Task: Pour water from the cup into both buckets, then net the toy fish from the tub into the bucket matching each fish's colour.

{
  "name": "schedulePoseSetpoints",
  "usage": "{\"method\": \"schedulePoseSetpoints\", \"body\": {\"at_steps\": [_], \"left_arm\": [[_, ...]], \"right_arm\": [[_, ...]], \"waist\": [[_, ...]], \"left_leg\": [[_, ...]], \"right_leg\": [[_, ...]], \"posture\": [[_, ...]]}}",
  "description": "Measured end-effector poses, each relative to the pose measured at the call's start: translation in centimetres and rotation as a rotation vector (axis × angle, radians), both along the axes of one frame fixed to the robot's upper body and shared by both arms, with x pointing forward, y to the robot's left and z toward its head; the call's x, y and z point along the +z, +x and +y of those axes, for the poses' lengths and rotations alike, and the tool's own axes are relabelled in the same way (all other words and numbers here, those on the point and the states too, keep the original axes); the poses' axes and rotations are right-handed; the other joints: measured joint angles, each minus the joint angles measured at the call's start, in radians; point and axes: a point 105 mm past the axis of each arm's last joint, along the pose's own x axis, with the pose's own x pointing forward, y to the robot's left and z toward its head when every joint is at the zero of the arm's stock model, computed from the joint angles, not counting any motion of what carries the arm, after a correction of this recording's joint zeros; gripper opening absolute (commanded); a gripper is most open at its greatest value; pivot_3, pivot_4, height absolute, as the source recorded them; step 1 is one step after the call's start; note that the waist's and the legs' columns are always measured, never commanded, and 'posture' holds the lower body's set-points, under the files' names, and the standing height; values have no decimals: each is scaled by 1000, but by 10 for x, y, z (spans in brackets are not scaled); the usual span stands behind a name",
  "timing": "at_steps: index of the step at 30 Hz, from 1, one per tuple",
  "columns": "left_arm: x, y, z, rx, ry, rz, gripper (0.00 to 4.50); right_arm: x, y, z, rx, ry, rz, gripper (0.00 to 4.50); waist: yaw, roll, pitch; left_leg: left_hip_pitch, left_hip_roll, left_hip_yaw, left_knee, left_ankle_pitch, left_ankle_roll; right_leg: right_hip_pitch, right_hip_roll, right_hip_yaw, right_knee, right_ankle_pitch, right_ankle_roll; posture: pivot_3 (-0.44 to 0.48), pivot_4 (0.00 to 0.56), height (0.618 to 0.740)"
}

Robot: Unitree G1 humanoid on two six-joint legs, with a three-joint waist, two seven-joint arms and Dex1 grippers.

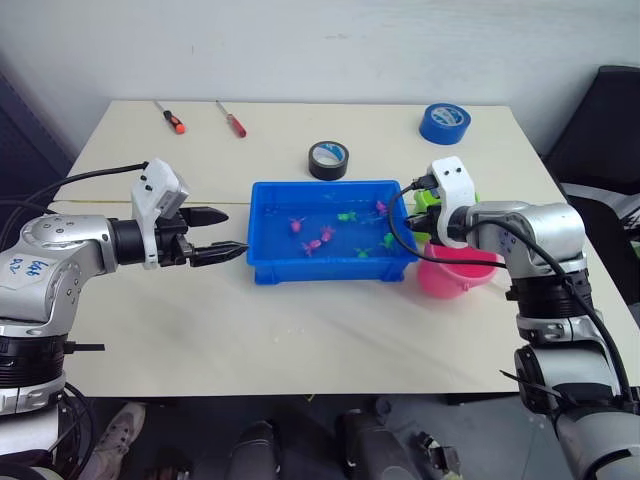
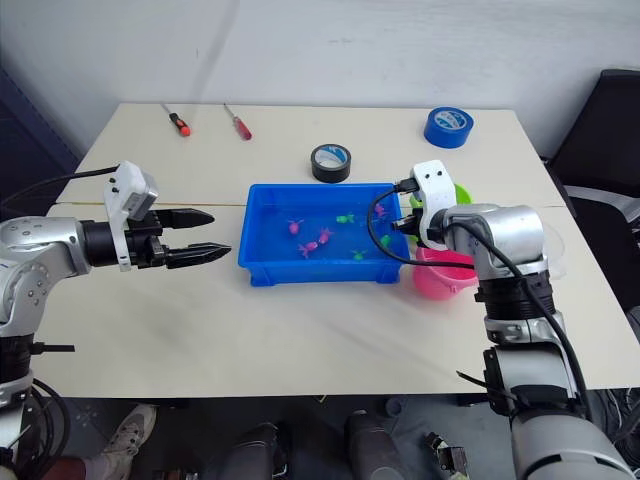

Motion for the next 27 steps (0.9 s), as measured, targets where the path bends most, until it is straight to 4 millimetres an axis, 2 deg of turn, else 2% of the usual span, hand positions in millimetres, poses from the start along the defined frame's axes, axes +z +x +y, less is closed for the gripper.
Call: {"method": "schedulePoseSetpoints", "body": {"at_steps": [5, 8, 13, 17, 27], "left_arm": [[2, 2, 2, -9, 1, -8, 4122], [10, 5, 6, -10, 3, -39, 4122], [17, 12, 12, -5, -2, -77, 4122], [15, 15, 15, -4, 2, -77, 4122], [18, 19, 12, -36, 1, -118, 4122]], "right_arm": [[-5, -14, 1, 44, -1, -42, 0], [-9, -21, 2, 65, 17, -53, 0], [-1, -25, 2, 77, 27, -114, 0], [-1, -29, 3, 88, 40, -120, 0], [11, -41, 5, 151, 92, -180, 0]], "waist": [[1, 0, 0], [-1, 0, 0], [0, 0, 0], [0, 0, 0], [2, 0, 0]], "left_leg": [[0, 0, -1, 0, 0, 0], [0, 0, 0, 0, 0, 0], [0, 0, 0, 0, 0, 0], [0, 0, 0, 0, 0, 0], [0, 0, 0, 0, 0, 0]], "right_leg": [[0, 0, 0, 0, 0, 0], [0, 0, 0, 0, 0, 0], [0, 1, 0, 1, 0, 0], [0, 0, 0, 1, 0, 0], [0, 0, 0, 1, 0, 0]], "posture": [[0, 150, 734], [0, 150, 734], [0, 150, 734], [0, 150, 734], [0, 150, 734]]}}
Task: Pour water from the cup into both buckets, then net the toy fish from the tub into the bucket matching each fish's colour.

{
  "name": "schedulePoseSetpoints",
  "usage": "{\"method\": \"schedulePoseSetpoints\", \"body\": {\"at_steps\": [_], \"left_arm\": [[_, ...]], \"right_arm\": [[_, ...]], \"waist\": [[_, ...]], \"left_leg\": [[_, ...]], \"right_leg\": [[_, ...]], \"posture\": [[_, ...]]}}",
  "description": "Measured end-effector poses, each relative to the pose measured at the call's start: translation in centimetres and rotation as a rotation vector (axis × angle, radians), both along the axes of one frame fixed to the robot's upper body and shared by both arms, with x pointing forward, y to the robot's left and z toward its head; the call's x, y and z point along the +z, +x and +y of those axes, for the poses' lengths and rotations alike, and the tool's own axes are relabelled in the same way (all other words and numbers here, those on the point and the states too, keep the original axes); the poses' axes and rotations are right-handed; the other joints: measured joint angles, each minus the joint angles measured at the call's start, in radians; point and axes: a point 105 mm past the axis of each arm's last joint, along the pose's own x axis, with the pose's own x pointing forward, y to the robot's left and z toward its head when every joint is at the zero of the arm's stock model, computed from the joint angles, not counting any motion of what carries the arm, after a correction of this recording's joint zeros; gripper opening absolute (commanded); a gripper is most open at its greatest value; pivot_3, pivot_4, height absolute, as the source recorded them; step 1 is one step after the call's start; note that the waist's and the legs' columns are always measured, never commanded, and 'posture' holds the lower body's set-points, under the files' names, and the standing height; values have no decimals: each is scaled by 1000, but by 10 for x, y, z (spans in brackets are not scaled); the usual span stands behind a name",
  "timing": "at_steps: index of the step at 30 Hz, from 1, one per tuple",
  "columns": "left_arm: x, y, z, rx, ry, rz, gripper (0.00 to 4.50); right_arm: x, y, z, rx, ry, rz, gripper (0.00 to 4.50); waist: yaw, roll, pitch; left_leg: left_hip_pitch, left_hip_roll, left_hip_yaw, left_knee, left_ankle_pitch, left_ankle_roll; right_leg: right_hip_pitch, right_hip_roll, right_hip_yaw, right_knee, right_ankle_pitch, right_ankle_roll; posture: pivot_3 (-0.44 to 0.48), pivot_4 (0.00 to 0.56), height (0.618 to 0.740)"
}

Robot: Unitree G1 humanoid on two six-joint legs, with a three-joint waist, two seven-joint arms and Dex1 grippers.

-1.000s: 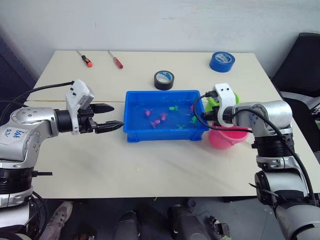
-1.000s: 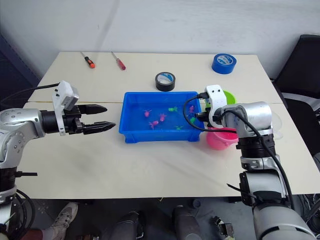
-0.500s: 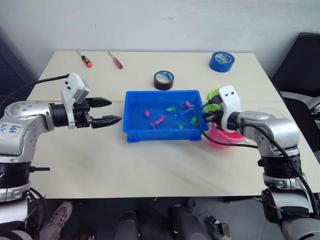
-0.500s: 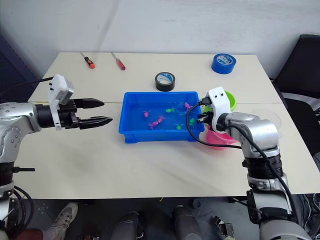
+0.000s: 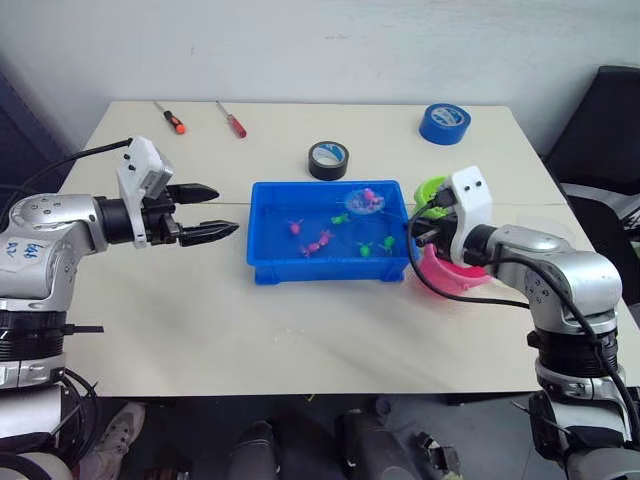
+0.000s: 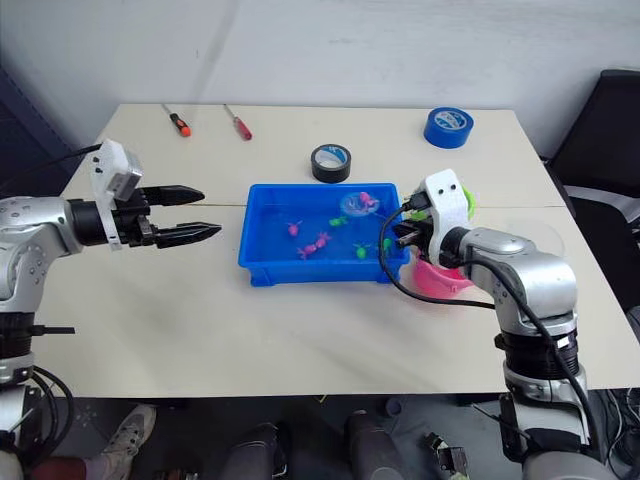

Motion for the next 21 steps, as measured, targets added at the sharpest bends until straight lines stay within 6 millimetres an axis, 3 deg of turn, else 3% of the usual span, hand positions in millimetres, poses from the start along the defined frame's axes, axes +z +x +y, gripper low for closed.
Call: {"method": "schedulePoseSetpoints", "body": {"at_steps": [3, 9, 13, 21], "left_arm": [[-1, 0, -2, -21, -3, -3, 4122], [7, 3, -5, -74, -24, -23, 4122], [23, 6, -20, -172, -62, -55, 4122], [27, 13, -46, -324, -86, -51, 4122]], "right_arm": [[0, -4, 0, 21, 14, -12, 0], [14, -17, -20, 19, 59, -85, 0], [24, -40, -43, 0, 63, -144, 0], [33, -76, -87, -123, 15, -183, 0]], "waist": [[0, 0, 0], [4, 0, 0], [11, 0, 0], [29, 0, 0]], "left_leg": [[0, 0, 0, 0, 0, 0], [0, 0, 0, 0, 0, 0], [0, 0, 0, 0, 0, 0], [0, 0, 0, 1, 0, 0]], "right_leg": [[0, 0, 0, 0, 0, 0], [0, 0, 0, 0, 0, 0], [0, 1, -1, 0, 0, 0], [1, 3, 1, -1, 0, 1]], "posture": [[0, 150, 734], [0, 150, 734], [0, 150, 734], [0, 150, 734]]}}
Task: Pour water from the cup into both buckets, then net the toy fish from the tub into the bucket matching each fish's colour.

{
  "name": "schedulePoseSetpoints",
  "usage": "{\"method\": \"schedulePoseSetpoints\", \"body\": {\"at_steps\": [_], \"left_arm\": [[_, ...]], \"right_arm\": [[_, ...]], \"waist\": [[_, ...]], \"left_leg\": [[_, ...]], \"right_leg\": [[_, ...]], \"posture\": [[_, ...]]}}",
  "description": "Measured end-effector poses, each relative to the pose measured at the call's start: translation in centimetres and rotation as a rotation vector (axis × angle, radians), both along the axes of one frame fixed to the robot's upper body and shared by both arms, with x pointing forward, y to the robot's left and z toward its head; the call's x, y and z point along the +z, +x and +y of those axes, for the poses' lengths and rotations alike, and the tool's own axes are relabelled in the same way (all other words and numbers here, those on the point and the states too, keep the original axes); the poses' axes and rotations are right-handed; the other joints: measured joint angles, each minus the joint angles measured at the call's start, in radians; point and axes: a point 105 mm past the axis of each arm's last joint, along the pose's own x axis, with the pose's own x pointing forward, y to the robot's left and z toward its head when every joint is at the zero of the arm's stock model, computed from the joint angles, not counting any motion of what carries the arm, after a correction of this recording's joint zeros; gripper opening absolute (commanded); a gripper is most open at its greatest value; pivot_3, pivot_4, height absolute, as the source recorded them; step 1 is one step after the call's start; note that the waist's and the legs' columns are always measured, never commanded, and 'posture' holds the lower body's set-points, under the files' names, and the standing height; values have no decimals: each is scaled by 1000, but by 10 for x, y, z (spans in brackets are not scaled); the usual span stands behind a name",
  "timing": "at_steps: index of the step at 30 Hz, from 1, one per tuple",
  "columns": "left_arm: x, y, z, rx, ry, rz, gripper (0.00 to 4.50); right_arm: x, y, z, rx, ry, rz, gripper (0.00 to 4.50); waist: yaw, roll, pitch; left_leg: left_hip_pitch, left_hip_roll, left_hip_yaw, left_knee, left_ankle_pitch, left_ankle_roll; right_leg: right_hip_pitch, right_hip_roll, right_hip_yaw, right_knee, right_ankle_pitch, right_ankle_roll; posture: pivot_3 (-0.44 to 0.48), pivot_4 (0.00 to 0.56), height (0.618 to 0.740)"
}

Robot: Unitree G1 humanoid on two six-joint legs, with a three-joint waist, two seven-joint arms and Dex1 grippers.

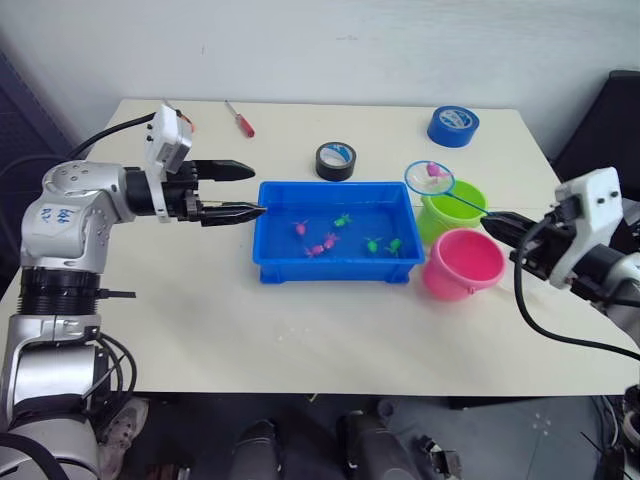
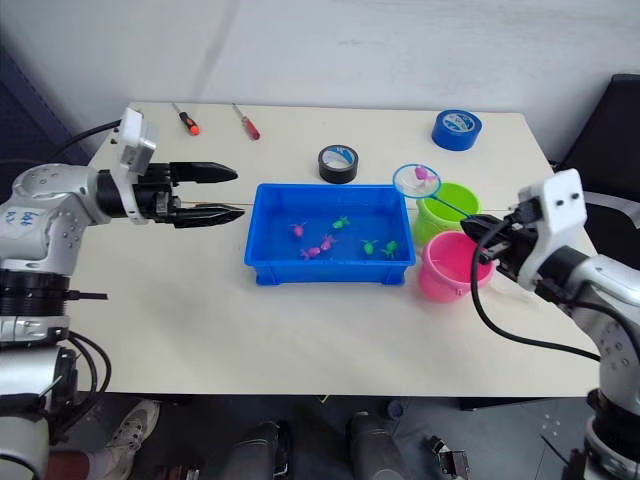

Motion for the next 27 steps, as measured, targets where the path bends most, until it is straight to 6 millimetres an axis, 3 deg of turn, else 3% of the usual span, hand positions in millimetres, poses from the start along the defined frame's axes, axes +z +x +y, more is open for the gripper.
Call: {"method": "schedulePoseSetpoints", "body": {"at_steps": [4, 8, 11, 20, 27], "left_arm": [[-1, 5, -10, -41, -2, 2, 4122], [-3, 9, -12, -49, 2, 2, 4122], [-4, 13, -12, -54, 1, 5, 4122], [-11, 19, -18, -79, 5, 17, 4122], [-14, 22, -23, -101, 9, 18, 4122]], "right_arm": [[-7, -17, -19, -76, -28, 28, 0], [-13, -24, -26, -109, -43, 49, 0], [-29, -38, -32, -139, -106, 109, 0], [-34, -50, -33, -164, -256, 97, 0], [-40, -57, -36, -148, -547, 83, 0]], "waist": [[1, 0, 0], [-4, 0, 0], [1, 0, 0], [-1, 0, 0], [1, 0, 0]], "left_leg": [[0, 0, 0, 1, 0, 0], [1, 1, 1, 1, 0, 0], [0, 1, -1, 1, 0, 0], [1, 1, 1, 2, 0, 0], [1, 0, 1, 3, 0, 0]], "right_leg": [[0, 1, 0, 0, 0, 0], [0, 4, 1, 1, 0, 1], [1, 4, 2, 0, 0, 1], [1, 5, 1, 1, 1, 2], [1, 6, 1, 0, 1, 2]], "posture": [[0, 150, 734], [0, 150, 734], [0, 150, 734], [0, 150, 734], [0, 150, 734]]}}
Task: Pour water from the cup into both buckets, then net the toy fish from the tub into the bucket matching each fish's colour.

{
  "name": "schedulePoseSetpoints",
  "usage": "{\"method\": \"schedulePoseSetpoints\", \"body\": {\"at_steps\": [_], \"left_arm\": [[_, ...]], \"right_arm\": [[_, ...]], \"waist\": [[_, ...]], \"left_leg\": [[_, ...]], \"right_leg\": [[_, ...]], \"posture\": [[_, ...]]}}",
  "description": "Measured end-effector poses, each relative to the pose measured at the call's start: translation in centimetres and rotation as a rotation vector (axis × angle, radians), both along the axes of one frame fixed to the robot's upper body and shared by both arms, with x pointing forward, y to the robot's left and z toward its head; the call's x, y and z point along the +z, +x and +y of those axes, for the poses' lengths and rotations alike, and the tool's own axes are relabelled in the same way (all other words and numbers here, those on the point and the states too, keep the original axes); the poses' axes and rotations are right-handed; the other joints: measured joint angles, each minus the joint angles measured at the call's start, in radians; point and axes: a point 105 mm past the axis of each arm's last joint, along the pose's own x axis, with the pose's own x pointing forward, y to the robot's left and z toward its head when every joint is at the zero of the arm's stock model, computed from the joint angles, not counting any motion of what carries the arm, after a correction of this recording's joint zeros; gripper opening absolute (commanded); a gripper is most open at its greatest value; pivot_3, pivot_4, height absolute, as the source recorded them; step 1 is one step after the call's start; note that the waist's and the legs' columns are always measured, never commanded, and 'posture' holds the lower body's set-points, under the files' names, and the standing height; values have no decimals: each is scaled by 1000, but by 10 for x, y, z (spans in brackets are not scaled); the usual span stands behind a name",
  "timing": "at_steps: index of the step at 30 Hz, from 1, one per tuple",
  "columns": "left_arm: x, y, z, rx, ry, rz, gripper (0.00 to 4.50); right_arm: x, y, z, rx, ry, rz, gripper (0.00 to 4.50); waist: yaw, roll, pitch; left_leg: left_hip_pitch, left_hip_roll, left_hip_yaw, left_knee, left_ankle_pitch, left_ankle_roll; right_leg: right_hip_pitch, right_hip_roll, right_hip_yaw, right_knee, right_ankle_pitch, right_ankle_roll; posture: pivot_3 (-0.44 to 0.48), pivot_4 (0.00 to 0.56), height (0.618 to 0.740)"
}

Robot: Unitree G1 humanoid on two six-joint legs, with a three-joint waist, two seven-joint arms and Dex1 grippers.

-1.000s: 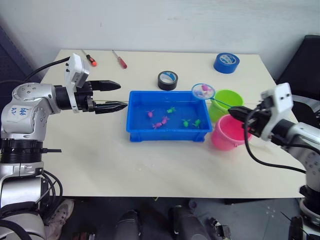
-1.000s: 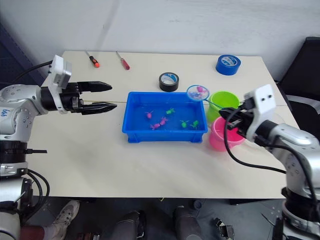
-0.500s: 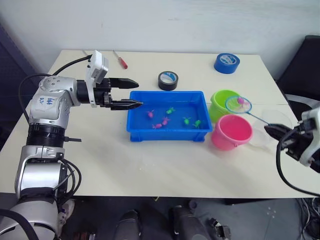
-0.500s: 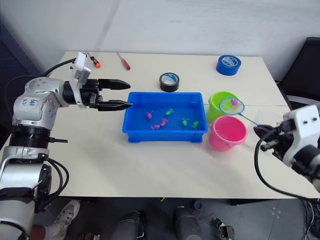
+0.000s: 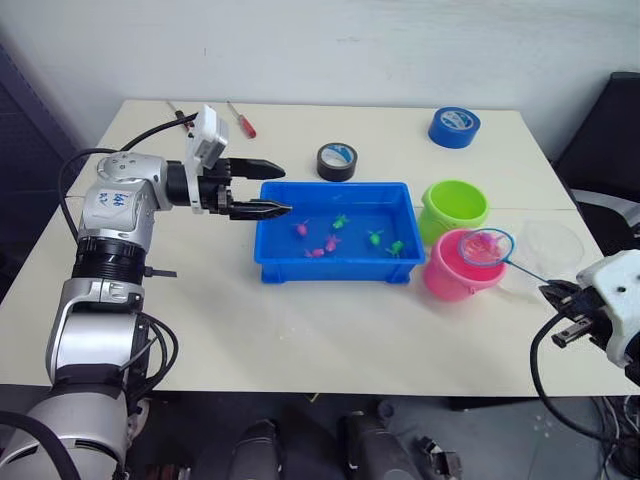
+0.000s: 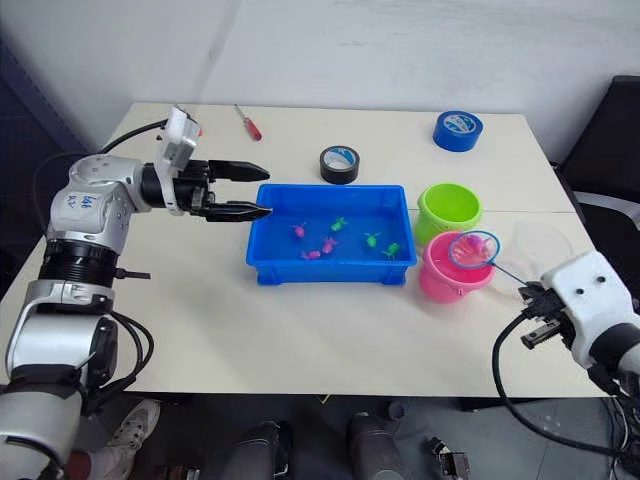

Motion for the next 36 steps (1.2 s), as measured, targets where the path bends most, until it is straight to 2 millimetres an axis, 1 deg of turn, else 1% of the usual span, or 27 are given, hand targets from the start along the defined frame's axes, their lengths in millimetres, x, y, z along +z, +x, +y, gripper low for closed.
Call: {"method": "schedulePoseSetpoints", "body": {"at_steps": [3, 5, 7, 12, 18, 21, 23, 29, 36], "left_arm": [[-2, 1, 0, -2, 0, 4, 4122], [-4, 1, 1, 2, 0, 15, 4122], [-4, 1, 1, 0, 1, 17, 4122], [-5, 1, 1, -2, 3, 17, 4122], [-5, 1, 1, -2, 3, 17, 4122], [-5, 1, 1, -1, 3, 18, 4122], [-4, 1, 1, -1, 3, 14, 4122], [-3, 1, 0, 1, 3, 10, 4122], [-2, 1, 0, -1, 4, 6, 4122]], "right_arm": [[-4, -2, 0, 23, -85, 9, 0], [-5, -1, 1, 49, -190, 5, 0], [-1, 2, 2, 78, -269, -20, 0], [0, 4, 5, 109, -338, -42, 0], [12, 12, 0, 155, -546, -89, 0], [12, 13, 0, 172, -593, -96, 0], [13, 17, 5, 234, -717, -114, 0], [12, 16, 7, 272, -833, -134, 0], [10, 15, 4, 290, -939, -145, 0]], "waist": [[0, 0, 0], [-1, 0, 0], [-1, 0, 0], [2, 0, 0], [1, 0, 0], [1, 0, 0], [1, 0, 0], [2, 0, 0], [2, 0, 0]], "left_leg": [[0, 0, 0, 0, 0, 0], [0, 0, 0, 0, 0, 0], [0, 0, 0, 1, 0, 0], [0, 0, 0, 1, 0, 0], [0, 0, 0, 2, 0, 0], [0, 0, 0, 2, 0, 0], [0, 0, 0, 2, 0, 0], [1, 0, 0, 3, 0, 0], [1, 0, 0, 4, 0, -1]], "right_leg": [[0, 0, 0, 0, 0, 0], [0, 0, 0, 0, 0, 0], [0, 0, 0, 1, 0, 0], [0, 0, 0, 1, 0, 0], [0, 0, 0, 1, 0, 0], [0, 0, 0, 2, 0, 0], [0, 0, 0, 2, 0, 0], [0, 0, -1, 3, 0, 0], [0, 0, -1, 4, 0, 0]], "posture": [[0, 150, 734], [0, 150, 734], [0, 150, 734], [0, 150, 734], [0, 150, 734], [0, 150, 734], [0, 150, 734], [0, 150, 734], [0, 150, 734]]}}
